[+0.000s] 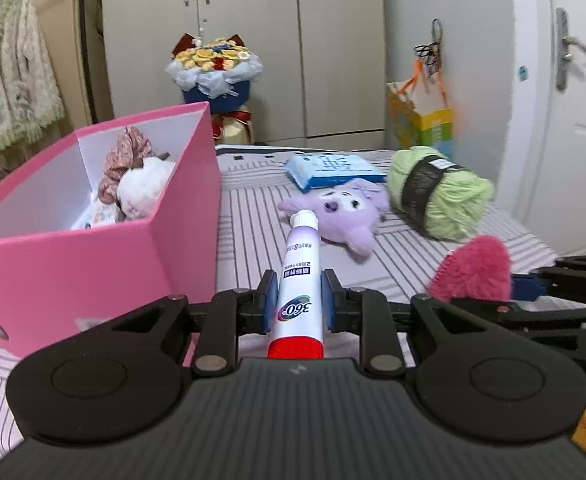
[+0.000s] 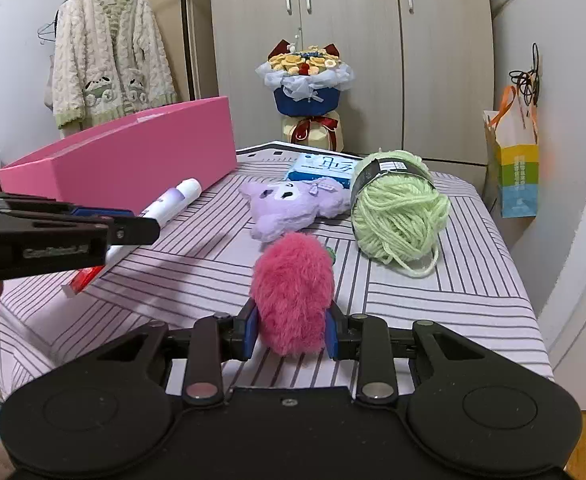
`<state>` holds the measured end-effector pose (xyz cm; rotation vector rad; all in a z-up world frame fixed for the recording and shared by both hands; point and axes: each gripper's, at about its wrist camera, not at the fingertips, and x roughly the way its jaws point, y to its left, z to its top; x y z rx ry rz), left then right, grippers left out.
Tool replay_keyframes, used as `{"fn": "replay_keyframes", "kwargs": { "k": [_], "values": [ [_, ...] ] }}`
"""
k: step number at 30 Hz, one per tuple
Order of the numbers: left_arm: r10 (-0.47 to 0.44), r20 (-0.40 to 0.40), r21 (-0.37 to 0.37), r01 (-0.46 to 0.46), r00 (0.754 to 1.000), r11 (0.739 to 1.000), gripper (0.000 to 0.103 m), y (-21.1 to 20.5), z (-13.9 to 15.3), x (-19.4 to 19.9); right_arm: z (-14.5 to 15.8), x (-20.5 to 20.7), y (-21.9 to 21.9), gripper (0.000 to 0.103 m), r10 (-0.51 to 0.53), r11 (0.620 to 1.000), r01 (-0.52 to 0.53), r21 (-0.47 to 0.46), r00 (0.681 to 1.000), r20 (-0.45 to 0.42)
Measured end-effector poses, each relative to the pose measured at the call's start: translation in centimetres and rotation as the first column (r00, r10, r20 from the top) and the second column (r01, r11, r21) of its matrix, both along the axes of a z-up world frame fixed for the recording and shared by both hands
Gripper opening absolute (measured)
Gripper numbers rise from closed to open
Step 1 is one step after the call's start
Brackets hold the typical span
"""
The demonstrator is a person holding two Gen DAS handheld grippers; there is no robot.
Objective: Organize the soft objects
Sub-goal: 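Carry the toothpaste tube and pink pompom with both grippers into the pink box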
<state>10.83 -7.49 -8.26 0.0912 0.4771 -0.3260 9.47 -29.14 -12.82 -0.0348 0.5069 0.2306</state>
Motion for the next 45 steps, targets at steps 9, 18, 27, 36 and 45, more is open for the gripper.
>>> {"fn": "replay_keyframes", "kwargs": {
  "k": [9,18,27,36,45],
  "values": [
    [-0.096,-0.034,-0.097,0.093,0.995,0.991,0.022,3.9,1.3,-3.3,2.4,-2.7,-0.1,0.036,0.054,0.988,-0.048,0.147,0.998,-0.039],
    [-0.124,0.02,-0.121,0.126,0.992,0.985,0.022,7.5,4.9,-5.4,5.7,-4.2,2.4,0.036,0.144,0.985,-0.143,0.095,0.99,-0.009],
    [-0.057,0.129,-0.081,0.068,0.99,0.994,0.022,10.7,9.2,-6.2,10.2,-3.6,5.9,0.036,0.267,0.963,-0.267,-0.026,0.963,0.021],
    [0.011,0.156,-0.047,-0.004,0.988,0.999,0.022,14.1,11.9,-3.8,13.9,-1.2,10.8,0.036,0.38,0.923,-0.372,-0.101,0.923,0.064],
    [0.093,0.116,-0.041,-0.088,0.989,0.995,0.022,17.0,11.6,2.1,14.4,5.7,15.8,0.037,0.439,0.895,-0.433,-0.103,0.898,0.036]
  ]
}}
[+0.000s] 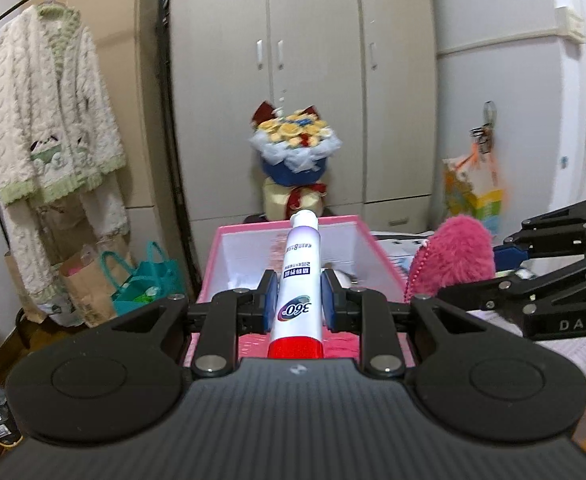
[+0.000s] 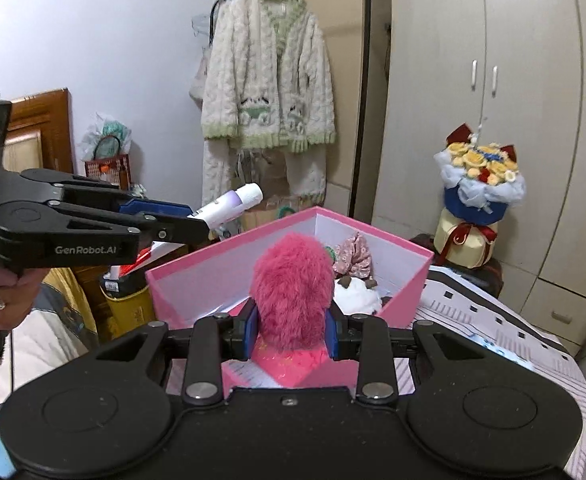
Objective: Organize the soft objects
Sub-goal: 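Carry the toothpaste tube and pink pompom with both grippers into the pink box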
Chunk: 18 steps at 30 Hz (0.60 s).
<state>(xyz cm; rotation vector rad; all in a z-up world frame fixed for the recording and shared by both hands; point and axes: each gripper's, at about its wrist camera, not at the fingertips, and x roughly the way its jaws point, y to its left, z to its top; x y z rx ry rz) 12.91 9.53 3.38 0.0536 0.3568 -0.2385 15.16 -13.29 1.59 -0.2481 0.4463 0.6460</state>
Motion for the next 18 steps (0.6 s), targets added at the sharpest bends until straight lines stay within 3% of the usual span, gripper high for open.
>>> {"fn": "replay_keyframes", "kwargs": {
  "k": [9,18],
  "values": [
    [0.03,-0.106,0.042,-0.025,0.994,0.999,0.022,0.4,-2.4,8.0,-3.0,8.7,4.1,0.037,0.016,0.992,-0.038,-0.122,0.984,-0.178],
    [0.024,-0.222,0.085,-0.005,0.975,0.996,0.022,0.1,-4.2,13.2,-5.2,13.1,7.9,0.037,0.078,0.959,-0.142,-0.246,0.965,-0.251]
  ]
}}
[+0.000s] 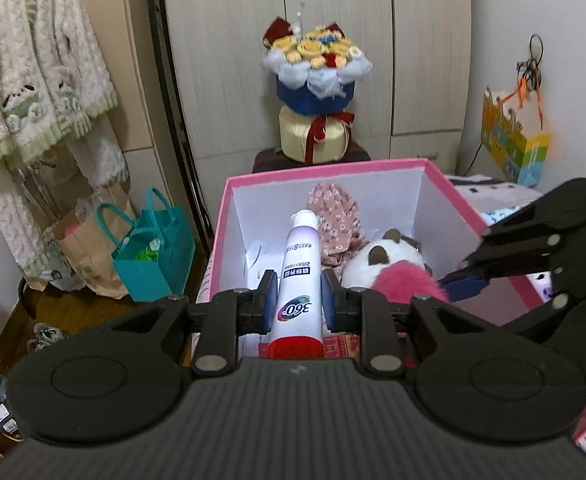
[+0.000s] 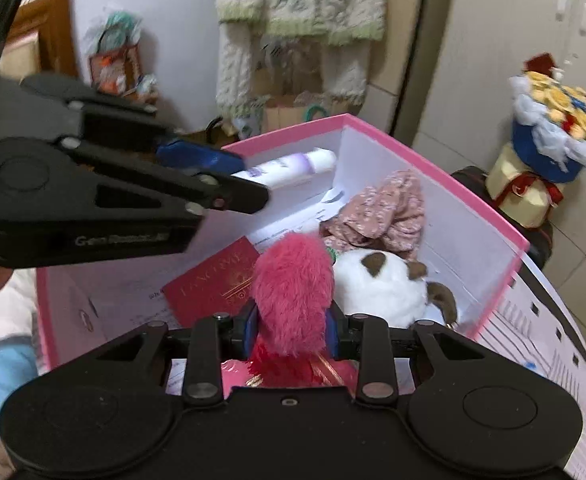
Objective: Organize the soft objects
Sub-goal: 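Carry the toothpaste tube and pink pompom with both grippers into the pink box, then open both grippers to release the tube and pompom, then withdraw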
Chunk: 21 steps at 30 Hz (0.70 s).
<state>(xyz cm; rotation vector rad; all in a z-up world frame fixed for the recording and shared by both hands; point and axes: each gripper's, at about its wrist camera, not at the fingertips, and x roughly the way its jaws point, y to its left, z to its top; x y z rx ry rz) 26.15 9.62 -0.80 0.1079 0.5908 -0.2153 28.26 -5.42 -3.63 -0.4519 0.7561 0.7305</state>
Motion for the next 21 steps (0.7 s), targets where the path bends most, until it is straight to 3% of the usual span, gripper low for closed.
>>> {"fn": "replay_keyframes", "kwargs": {
  "k": [2,7,16,21],
  "values": [
    [-0.005,-0.014,0.014,0.005,1.0,1.0,0.022,-0.3,-0.1,0.4,-0.3,0.6,0.8,0.037,0.025,0.999,-0.025,-0.033,1.0,0.0],
    [0.005,-0.039,-0.006,-0.006,0.999,1.0,0.026,-0.5,-0.4,1.1,-0.3,1.0,0.8,0.06,0.038,0.998,-0.035,-0.056,0.998,0.045],
    [-0.007,-0.016,-0.019,0.006,1.0,1.0,0.042,-0.1,1.2,-1.9,3.0,-2.3,-5.2,0.063,-0.061,0.991,0.055,0.125,0.997,0.05],
    [-0.031,0.01,0.003,0.031,0.999,1.0,0.051,-0.6,3.1,-5.0,4.8,-5.1,-8.2,0.067,-0.118,0.982,0.105,0.154,0.99,0.079]
  ]
}}
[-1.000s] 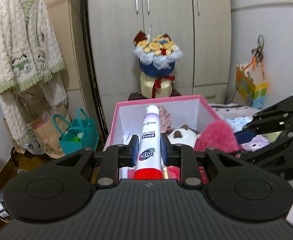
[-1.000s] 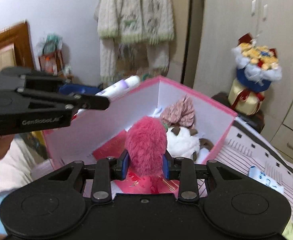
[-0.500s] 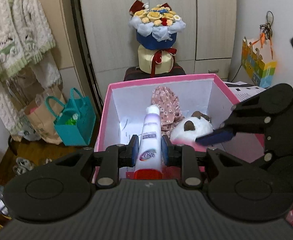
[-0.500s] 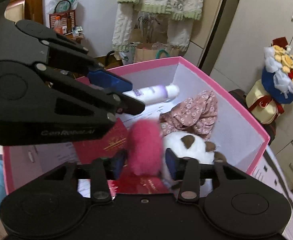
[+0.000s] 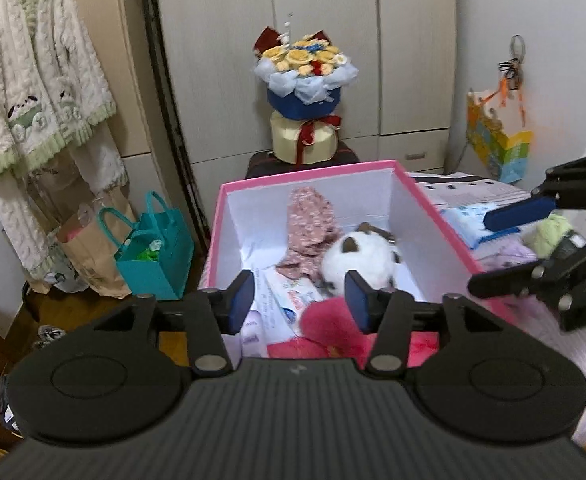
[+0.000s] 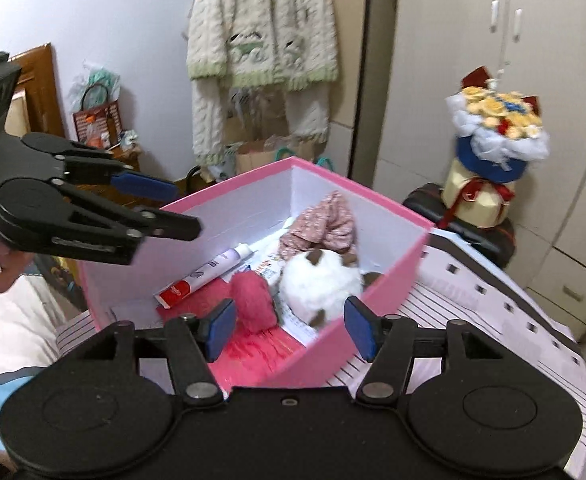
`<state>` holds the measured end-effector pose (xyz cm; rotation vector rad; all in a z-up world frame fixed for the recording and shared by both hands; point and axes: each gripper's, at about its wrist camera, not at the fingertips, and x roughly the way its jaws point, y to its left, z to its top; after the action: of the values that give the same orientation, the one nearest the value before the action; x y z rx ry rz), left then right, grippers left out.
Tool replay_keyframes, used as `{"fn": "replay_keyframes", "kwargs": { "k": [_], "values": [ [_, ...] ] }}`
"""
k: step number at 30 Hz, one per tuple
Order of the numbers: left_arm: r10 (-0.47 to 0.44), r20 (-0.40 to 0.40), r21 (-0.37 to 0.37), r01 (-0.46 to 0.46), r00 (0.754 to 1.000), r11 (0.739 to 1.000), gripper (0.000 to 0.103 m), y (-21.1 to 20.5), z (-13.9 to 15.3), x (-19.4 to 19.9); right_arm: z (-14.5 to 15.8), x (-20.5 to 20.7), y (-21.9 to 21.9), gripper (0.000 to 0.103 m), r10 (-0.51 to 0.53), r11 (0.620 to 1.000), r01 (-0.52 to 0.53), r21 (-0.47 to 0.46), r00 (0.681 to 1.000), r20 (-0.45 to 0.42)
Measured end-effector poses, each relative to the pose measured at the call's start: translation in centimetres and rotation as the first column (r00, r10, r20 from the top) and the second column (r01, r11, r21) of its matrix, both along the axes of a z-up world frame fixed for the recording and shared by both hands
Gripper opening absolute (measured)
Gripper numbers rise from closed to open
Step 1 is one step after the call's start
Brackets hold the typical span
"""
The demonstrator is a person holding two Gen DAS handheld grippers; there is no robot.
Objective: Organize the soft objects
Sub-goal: 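Open both grippers to release the tube and pompom, then withdraw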
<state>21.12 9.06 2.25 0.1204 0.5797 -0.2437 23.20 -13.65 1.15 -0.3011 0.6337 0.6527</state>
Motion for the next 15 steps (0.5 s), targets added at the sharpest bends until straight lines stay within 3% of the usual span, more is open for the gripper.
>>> {"fn": "replay_keyframes", "kwargs": {
  "k": [13,15],
  "values": [
    [-0.162,0.043,0.032,0.161,0.986,0.986,0.076,-2.9,3.9,-9.9,3.2,-8.3,-6.1,0.076,-0.039,0.999,0.038,0.016,0.999,0.022],
    [-0.193,0.036,0.034,0.192,0.98,0.981,0.078,-3.5,4.1,-11.2,3.3,-9.6,-6.8,0.085,-0.047,0.999,0.046,0.012,0.999,0.026]
  ]
}}
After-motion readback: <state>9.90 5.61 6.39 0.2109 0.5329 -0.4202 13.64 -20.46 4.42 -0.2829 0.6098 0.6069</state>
